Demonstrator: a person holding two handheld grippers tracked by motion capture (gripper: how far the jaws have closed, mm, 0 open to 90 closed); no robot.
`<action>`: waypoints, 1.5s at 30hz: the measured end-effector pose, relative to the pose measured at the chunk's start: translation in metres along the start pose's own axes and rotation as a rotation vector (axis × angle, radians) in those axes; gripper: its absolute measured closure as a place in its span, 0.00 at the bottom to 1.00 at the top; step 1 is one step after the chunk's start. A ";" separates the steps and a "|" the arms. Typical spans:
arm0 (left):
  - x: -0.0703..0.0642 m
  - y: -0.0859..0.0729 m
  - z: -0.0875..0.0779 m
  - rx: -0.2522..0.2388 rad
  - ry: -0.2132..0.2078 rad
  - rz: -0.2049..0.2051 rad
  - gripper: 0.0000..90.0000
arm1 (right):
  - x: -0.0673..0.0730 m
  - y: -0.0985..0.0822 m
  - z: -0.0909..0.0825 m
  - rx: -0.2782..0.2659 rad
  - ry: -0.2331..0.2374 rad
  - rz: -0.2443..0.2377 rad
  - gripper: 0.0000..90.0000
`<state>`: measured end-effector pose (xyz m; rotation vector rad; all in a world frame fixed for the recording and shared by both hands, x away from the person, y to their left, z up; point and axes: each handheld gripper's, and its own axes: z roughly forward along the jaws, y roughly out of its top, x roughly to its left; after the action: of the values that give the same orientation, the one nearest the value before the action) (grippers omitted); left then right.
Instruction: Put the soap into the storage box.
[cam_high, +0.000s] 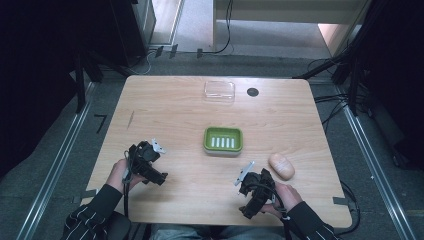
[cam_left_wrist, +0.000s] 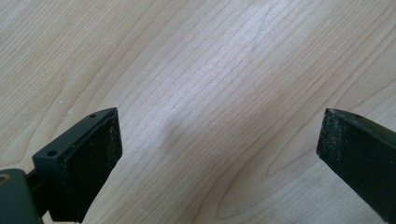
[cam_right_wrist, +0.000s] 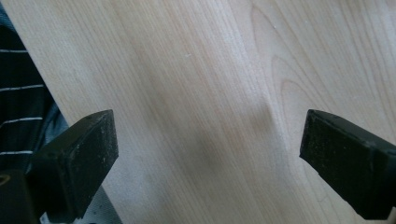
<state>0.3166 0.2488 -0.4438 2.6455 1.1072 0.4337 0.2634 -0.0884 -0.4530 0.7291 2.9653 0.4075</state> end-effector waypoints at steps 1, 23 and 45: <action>0.000 0.000 0.000 -0.001 0.003 -0.001 0.01 | 0.000 0.000 0.000 0.000 -0.001 0.000 0.05; -0.001 -0.002 -0.001 0.000 0.002 -0.003 0.01 | -0.018 -0.016 -0.014 -0.020 -0.075 0.140 0.05; -0.002 -0.001 -0.002 -0.004 0.001 0.003 0.01 | -0.047 -0.039 -0.029 -0.083 -0.155 0.279 0.07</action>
<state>0.3135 0.2481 -0.4431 2.6440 1.1010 0.4380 0.2845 -0.1503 -0.4357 1.1134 2.6927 0.4626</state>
